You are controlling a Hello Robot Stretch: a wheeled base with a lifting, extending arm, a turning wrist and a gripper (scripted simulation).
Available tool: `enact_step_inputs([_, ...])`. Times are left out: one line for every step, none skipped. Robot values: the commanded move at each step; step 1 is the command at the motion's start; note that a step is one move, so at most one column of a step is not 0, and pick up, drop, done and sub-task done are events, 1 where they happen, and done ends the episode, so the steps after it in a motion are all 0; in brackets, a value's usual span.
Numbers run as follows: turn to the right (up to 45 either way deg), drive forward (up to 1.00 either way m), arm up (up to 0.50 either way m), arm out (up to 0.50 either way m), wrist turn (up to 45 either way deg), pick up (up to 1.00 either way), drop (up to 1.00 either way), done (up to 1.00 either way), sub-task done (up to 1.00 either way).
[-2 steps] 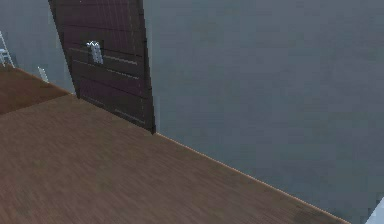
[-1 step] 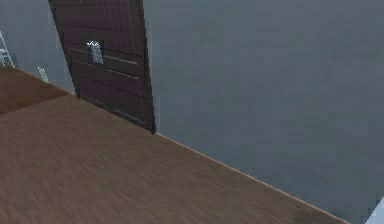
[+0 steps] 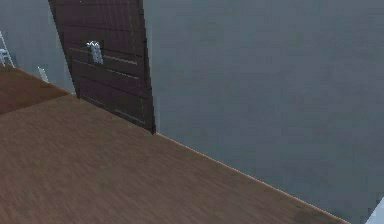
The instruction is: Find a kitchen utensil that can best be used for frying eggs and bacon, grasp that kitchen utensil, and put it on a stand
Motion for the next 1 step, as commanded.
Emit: enact_step_inputs([0.0, 0.00, 0.00, 0.00, 42.0, 0.00, 0.00, 0.00, 0.00])
